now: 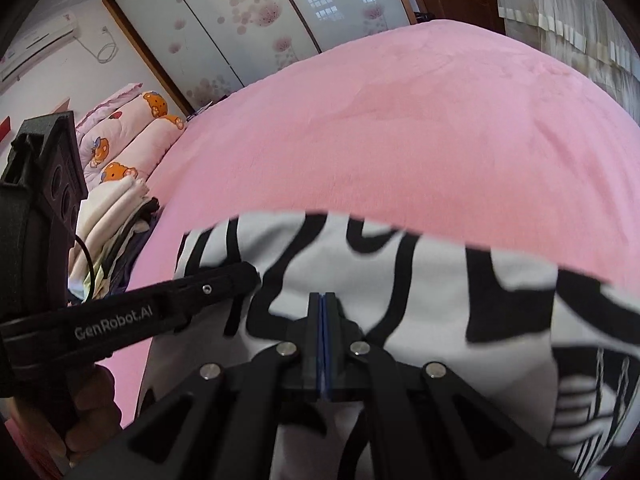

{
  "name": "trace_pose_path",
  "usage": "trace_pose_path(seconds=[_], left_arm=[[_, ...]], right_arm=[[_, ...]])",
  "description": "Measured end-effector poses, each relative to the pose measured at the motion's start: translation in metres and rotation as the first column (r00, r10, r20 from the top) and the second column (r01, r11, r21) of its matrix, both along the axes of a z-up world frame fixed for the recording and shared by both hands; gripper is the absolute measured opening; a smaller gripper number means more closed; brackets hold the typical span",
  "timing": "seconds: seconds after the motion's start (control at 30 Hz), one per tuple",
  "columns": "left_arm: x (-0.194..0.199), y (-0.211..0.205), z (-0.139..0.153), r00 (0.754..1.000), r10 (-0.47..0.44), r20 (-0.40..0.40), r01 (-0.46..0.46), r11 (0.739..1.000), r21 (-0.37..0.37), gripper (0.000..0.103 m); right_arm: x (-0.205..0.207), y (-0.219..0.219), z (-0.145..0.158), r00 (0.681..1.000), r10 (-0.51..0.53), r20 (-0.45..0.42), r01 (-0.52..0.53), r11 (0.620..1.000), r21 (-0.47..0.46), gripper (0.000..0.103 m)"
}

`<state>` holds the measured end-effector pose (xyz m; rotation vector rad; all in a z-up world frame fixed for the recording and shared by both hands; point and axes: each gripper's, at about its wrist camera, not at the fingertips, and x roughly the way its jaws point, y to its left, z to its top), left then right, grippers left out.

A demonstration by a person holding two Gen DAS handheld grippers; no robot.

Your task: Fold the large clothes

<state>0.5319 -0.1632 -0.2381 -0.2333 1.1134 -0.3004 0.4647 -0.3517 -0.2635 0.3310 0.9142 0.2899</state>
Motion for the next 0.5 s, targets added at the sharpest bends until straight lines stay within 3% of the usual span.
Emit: trace_pose_path(seconds=[0.23, 0.33, 0.5], left_arm=[[0.008, 0.006, -0.01, 1.0, 0.019, -0.009, -0.019, 1.0, -0.005, 0.001], [0.007, 0.014, -0.011, 1.0, 0.029, -0.013, -0.029, 0.999, -0.037, 0.001], [0.003, 0.028, -0.008, 0.999, 0.037, 0.013, -0.037, 0.999, -0.024, 0.001]], right_arm=[[0.016, -0.019, -0.01, 0.994, -0.104, -0.039, 0.103, 0.994, -0.045, 0.0], [0.003, -0.048, -0.015, 0.985, -0.163, -0.055, 0.165, 0.986, 0.028, 0.0], [-0.015, -0.068, -0.014, 0.971, -0.231, -0.057, 0.228, 0.972, -0.047, 0.0]])
